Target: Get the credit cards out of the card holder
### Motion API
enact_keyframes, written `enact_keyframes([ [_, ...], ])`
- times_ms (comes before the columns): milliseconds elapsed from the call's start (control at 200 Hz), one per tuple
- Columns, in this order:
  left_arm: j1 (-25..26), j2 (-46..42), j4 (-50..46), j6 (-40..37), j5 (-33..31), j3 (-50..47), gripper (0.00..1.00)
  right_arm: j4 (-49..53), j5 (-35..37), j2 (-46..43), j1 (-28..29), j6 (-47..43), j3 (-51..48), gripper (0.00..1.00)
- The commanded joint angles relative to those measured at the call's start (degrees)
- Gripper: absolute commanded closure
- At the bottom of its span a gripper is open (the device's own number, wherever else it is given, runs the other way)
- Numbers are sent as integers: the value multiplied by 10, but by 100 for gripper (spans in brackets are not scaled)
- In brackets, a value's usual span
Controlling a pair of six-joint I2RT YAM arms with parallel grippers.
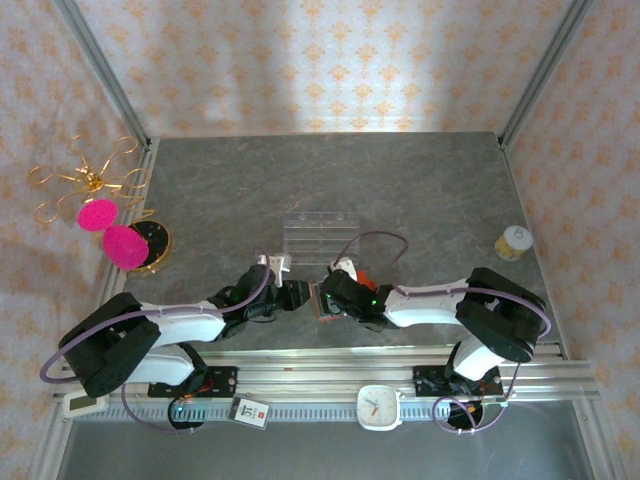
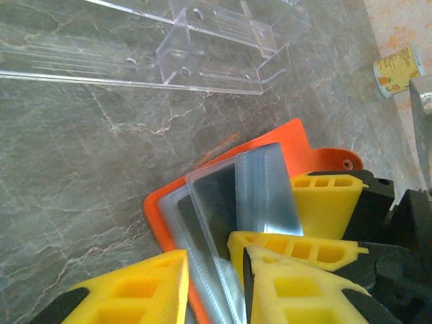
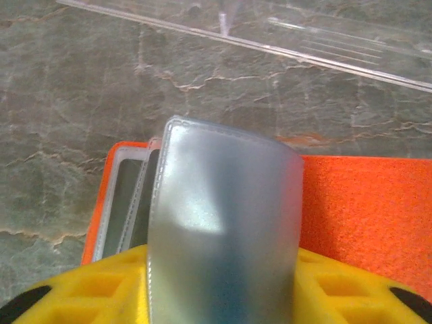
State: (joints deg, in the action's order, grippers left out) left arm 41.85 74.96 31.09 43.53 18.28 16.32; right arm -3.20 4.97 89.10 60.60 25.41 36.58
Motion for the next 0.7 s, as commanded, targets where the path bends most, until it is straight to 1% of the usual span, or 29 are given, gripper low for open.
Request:
enact_keyframes([
  [0, -4, 17, 38, 5, 33, 2, 73, 7, -19, -8, 4, 12, -17, 63],
  [55, -1, 24, 48, 7, 40, 2, 74, 1, -22, -11, 4, 17, -18, 66],
  [125, 4, 32, 52, 7, 41, 5, 78, -7, -27, -18, 4, 26, -22, 76],
  [155, 6, 36, 56, 7, 43, 6, 80, -9, -27, -20, 4, 30, -24, 78],
  [195, 10, 42, 59, 6, 46, 9, 85, -10, -24, -23, 3, 37, -26, 84],
  [260, 20, 51, 59, 2, 48, 17, 87, -16, -26, -29, 4, 48, -29, 87],
  [380, 38, 64, 36, -11, 40, 39, 88, -22, -32, -34, 4, 72, -33, 88],
  [456, 44, 73, 27, -19, 34, 47, 93, -23, -30, -36, 4, 86, -35, 89],
  [541, 51, 90, 12, -29, 37, 57, 96, -29, -32, -40, 5, 99, -41, 89],
  [606, 55, 108, -5, -33, 38, 62, 100, -30, -30, -41, 4, 109, -43, 87],
  [696, 56, 133, -35, -34, 37, 65, 100, -20, -19, -45, 4, 127, -46, 81],
])
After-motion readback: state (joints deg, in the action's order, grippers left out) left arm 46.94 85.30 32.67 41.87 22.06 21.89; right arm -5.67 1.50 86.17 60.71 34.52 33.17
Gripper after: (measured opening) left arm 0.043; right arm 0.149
